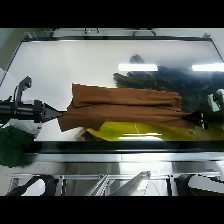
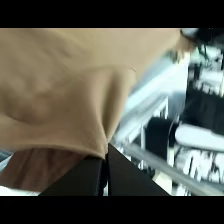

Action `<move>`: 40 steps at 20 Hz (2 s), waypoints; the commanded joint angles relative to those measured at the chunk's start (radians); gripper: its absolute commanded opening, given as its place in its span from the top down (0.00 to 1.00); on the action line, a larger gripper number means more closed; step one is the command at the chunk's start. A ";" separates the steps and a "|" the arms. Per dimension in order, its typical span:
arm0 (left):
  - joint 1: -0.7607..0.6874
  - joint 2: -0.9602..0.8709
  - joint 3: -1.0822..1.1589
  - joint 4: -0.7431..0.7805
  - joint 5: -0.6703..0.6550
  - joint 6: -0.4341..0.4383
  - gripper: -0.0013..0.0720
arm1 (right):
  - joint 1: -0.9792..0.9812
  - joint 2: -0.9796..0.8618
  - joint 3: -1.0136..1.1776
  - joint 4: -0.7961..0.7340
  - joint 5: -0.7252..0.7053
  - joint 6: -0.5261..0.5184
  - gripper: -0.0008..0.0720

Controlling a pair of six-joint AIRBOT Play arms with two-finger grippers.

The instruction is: Fold the shirts.

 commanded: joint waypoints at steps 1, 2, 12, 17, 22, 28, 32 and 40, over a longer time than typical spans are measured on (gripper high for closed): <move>0.109 -0.025 0.013 -0.023 0.048 0.013 0.95 | 0.002 0.002 0.019 0.074 -0.105 -0.030 0.96; 0.111 -0.062 0.028 -0.055 0.053 0.021 0.95 | 0.011 0.002 0.019 0.142 -0.139 -0.067 0.96; -0.206 -0.642 0.665 -0.130 0.172 -0.033 0.95 | 0.192 -0.052 0.031 0.349 -0.541 -0.216 0.96; -0.261 -0.907 1.012 0.019 0.159 -0.155 0.96 | 0.230 -0.159 0.031 0.438 -0.636 -0.312 0.96; -0.284 -1.054 1.202 0.044 0.084 -0.181 0.96 | 0.231 -0.212 0.031 0.437 -0.631 -0.352 0.74; -0.237 -0.995 1.216 0.044 -0.014 -0.212 0.58 | 0.142 -0.204 0.252 0.007 -0.395 -0.013 0.12; -0.176 -0.888 1.146 0.042 -0.004 -0.229 0.59 | 0.163 -0.232 0.281 0.002 -0.425 0.042 0.10; -0.329 -0.799 0.902 0.044 0.110 -0.180 0.94 | 0.292 -0.379 0.301 0.061 -0.410 0.052 0.27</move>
